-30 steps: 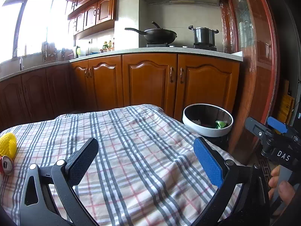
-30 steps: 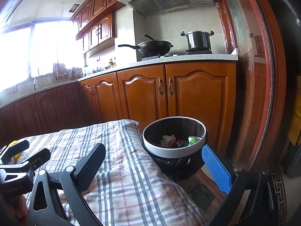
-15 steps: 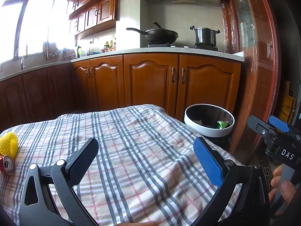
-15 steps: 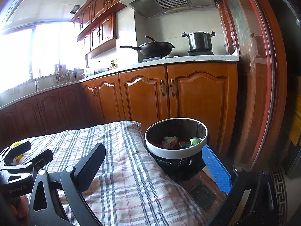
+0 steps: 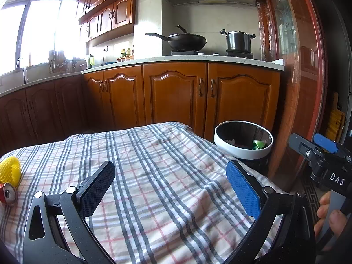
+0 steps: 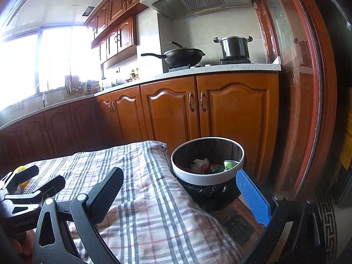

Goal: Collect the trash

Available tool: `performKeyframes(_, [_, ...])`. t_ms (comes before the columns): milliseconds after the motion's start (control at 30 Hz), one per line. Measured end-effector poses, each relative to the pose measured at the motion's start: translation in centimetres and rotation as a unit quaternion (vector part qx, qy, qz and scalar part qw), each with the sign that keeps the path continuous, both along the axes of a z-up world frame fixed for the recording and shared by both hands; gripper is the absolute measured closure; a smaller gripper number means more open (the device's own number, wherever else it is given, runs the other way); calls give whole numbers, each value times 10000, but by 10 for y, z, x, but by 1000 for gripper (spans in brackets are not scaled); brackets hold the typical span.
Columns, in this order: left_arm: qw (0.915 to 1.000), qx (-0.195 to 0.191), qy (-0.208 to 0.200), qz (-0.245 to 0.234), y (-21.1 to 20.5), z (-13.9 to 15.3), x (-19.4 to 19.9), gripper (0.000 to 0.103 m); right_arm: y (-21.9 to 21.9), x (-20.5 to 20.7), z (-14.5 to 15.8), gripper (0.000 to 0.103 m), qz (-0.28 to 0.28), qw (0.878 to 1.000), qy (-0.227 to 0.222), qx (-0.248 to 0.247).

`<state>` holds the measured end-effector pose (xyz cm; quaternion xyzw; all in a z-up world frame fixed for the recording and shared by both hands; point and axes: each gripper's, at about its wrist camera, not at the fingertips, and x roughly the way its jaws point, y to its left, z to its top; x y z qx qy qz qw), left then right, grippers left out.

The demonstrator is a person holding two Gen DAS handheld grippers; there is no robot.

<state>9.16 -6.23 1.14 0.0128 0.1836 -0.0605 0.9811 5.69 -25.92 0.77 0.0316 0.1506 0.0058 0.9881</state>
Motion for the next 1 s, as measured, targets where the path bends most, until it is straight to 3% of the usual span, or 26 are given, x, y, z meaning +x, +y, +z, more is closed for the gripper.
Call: performKeyframes(1000, [10000, 18, 42, -57, -3, -2, 2, 0, 0, 2, 1, 0, 55, 10000, 43, -7])
